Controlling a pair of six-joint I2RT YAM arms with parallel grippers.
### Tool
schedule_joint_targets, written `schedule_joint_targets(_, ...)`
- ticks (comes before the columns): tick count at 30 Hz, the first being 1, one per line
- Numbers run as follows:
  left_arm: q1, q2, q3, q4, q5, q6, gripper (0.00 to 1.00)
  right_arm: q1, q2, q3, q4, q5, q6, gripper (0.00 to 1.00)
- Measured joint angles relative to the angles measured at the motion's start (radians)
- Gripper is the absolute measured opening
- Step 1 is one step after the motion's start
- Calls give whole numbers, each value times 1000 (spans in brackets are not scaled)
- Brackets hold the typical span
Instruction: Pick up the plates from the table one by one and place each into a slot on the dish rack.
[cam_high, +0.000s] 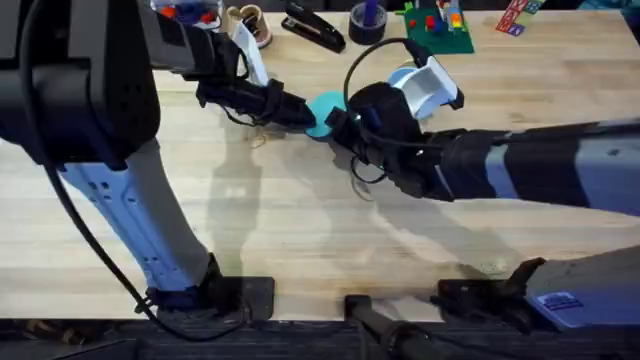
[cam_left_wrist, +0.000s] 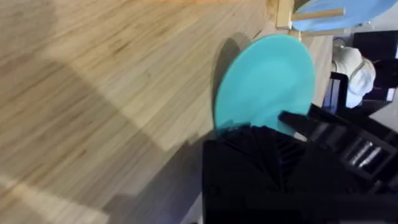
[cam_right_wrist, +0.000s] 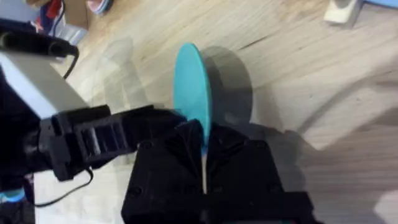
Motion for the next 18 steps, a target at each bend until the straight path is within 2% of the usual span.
schedule_joint_targets(8,22,-39,-4,-32,-18,2,39,22,-84,-5,-44,40,-26,32)
schedule_joint_targets(14,35,-210,-4,-55,-67,4,39,22,-201,-5,-80,65,-56,32)
schedule_joint_targets(18,36,-326,-4,-99,-96,6,39,22,-314,-5,-185,80,-76,32)
